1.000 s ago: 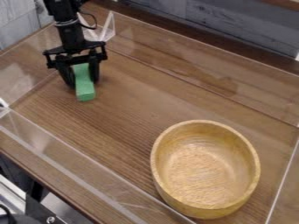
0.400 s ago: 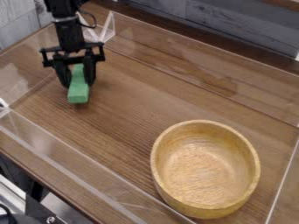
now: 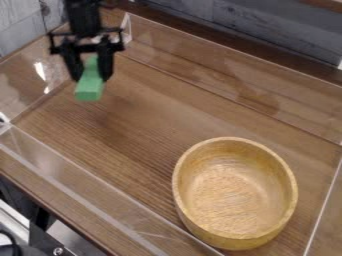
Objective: Put the green block in the brown bowl
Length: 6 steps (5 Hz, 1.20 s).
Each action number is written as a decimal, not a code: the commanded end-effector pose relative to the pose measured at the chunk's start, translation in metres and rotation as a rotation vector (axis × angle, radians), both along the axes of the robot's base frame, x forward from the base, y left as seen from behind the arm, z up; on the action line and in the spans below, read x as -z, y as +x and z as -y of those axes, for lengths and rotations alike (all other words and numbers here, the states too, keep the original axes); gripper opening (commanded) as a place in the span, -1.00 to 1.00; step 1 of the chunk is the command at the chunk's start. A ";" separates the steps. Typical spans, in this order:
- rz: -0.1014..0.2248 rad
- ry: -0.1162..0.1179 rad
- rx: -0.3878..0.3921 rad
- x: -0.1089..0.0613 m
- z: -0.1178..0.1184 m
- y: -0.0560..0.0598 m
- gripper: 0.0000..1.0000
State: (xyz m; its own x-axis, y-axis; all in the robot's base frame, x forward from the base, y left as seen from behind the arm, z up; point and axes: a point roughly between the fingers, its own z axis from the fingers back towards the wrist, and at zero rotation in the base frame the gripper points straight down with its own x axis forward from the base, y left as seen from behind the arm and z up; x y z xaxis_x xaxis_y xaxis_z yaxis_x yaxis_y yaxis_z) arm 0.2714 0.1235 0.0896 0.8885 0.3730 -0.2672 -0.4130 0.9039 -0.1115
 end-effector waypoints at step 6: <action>0.133 -0.010 0.427 -0.033 0.251 -0.068 -1.00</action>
